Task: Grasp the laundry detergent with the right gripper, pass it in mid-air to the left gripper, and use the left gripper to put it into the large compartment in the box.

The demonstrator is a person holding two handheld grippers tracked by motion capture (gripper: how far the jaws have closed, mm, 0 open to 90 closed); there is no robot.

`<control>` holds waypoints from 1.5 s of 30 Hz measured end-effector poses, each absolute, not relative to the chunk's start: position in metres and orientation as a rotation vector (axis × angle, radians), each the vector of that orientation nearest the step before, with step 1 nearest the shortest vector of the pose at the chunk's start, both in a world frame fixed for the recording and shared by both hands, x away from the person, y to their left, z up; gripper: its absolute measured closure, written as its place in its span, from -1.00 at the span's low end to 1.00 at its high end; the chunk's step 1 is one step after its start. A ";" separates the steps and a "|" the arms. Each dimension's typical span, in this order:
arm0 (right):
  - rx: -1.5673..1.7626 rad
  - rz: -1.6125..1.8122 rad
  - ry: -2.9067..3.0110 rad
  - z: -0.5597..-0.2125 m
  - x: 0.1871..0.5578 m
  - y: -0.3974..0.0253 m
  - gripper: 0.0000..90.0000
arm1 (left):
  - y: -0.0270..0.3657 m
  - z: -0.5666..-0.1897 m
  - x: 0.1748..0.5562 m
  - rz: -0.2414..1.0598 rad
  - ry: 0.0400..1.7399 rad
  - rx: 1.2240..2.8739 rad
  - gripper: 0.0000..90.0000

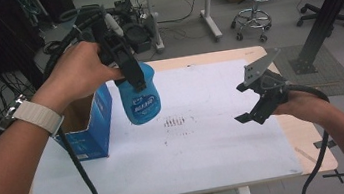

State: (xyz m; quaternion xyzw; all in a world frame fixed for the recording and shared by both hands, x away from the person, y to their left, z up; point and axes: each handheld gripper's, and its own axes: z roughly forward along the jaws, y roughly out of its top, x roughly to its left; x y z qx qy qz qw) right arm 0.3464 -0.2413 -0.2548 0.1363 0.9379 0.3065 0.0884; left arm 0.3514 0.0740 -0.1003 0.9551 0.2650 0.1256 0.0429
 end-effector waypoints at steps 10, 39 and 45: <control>0.419 0.775 2.804 -0.243 0.352 -0.256 -0.94 | 0.092 -0.076 0.368 0.441 1.098 2.812 -0.14; 0.399 0.757 2.794 -0.240 0.361 -0.274 -0.94 | 0.184 -0.041 0.395 0.478 1.902 2.328 -0.14; 0.389 0.754 2.795 -0.239 0.360 -0.272 -0.93 | 0.205 -0.049 0.392 0.477 2.005 2.231 -0.14</control>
